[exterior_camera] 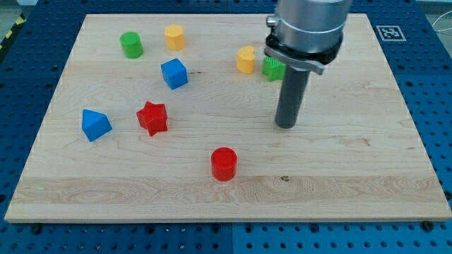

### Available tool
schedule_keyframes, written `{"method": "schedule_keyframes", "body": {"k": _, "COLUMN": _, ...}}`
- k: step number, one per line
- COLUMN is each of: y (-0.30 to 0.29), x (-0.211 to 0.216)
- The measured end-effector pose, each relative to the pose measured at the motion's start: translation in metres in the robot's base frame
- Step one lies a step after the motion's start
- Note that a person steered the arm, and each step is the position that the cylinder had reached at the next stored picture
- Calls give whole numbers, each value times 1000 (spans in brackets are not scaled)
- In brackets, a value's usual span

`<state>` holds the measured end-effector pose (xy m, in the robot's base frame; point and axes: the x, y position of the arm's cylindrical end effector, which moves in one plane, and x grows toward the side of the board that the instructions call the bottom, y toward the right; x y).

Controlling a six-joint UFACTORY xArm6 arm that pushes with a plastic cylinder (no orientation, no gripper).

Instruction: Nudge the green star closer to the yellow heart

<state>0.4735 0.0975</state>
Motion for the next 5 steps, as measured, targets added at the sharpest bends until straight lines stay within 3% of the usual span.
{"method": "schedule_keyframes", "body": {"k": 2, "y": 24, "x": -13}}
{"method": "schedule_keyframes", "body": {"k": 5, "y": 27, "x": -75}}
